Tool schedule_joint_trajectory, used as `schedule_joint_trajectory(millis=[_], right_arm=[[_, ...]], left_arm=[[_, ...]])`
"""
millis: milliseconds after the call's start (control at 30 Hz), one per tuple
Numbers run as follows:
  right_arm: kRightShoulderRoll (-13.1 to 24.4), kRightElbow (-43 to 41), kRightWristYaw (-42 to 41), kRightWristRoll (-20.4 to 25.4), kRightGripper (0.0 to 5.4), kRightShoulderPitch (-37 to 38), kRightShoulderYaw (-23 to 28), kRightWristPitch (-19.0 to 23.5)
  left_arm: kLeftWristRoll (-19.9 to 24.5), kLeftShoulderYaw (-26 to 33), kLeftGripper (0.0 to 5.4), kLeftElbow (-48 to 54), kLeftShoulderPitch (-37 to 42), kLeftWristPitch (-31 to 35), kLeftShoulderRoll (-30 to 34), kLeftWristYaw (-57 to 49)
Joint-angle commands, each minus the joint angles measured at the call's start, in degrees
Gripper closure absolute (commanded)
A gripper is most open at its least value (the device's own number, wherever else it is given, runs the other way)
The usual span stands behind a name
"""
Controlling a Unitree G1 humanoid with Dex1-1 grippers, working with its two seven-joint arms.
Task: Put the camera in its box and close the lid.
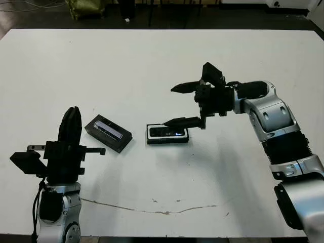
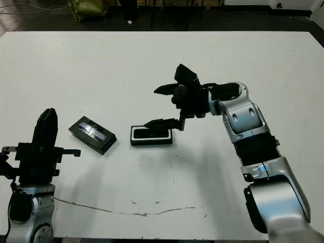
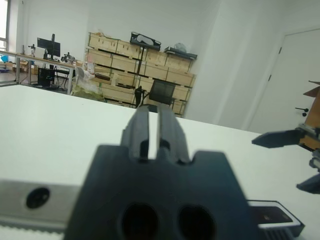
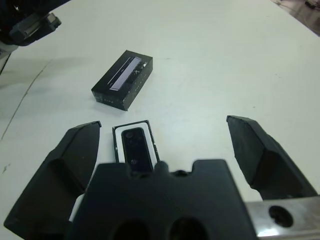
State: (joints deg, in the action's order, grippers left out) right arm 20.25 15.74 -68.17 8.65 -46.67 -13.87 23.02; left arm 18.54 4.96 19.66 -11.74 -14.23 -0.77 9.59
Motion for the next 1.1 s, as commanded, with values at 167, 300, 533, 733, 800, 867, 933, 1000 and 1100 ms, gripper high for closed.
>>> schedule_joint_trajectory(millis=[167,300,533,733,800,867,933,1000,1100], right_arm=[[-1.8,-6.4,10.2,4.0,1.39,6.0,6.8,-0.9],[-4.0,-14.0,18.5,7.0,2.32,13.2,11.2,-1.0],[-4.2,-33.4,34.3,6.7,3.92,27.7,16.0,2.9],[-4.0,-43.1,41.2,7.3,5.29,40.1,20.5,1.7],[-4.3,-46.1,43.0,7.5,5.39,44.0,21.4,1.3],[-5.3,-48.7,44.9,7.3,5.39,48.5,22.5,-0.4],[-6.7,-49.0,45.7,7.6,5.39,52.2,23.2,-4.1],[-8.4,-50.4,48.1,6.9,5.39,55.7,23.3,-6.4],[-11.2,-50.8,51.7,4.5,5.39,58.9,22.5,-11.9]], left_arm=[[-1.0,0.2,5.40,-1.0,-0.9,-0.4,0.1,-0.2],[-0.6,0.1,5.40,-0.5,-1.2,0.2,0.1,-0.4],[-1.0,0.1,5.40,-0.6,-1.4,-0.6,0.3,-0.1],[-0.7,0.6,5.40,-0.5,-1.2,-0.6,1.1,0.8],[-1.3,0.9,5.40,-0.2,-1.1,-0.7,1.7,0.9],[-1.5,1.4,5.40,-0.3,-0.8,-1.4,2.4,1.3],[-1.6,2.0,5.40,-0.4,-0.4,-1.8,2.9,1.7],[-1.5,2.6,5.40,-0.6,0.0,-2.1,3.5,2.2],[-1.9,3.2,5.40,-0.4,0.4,-2.2,4.1,2.2]])
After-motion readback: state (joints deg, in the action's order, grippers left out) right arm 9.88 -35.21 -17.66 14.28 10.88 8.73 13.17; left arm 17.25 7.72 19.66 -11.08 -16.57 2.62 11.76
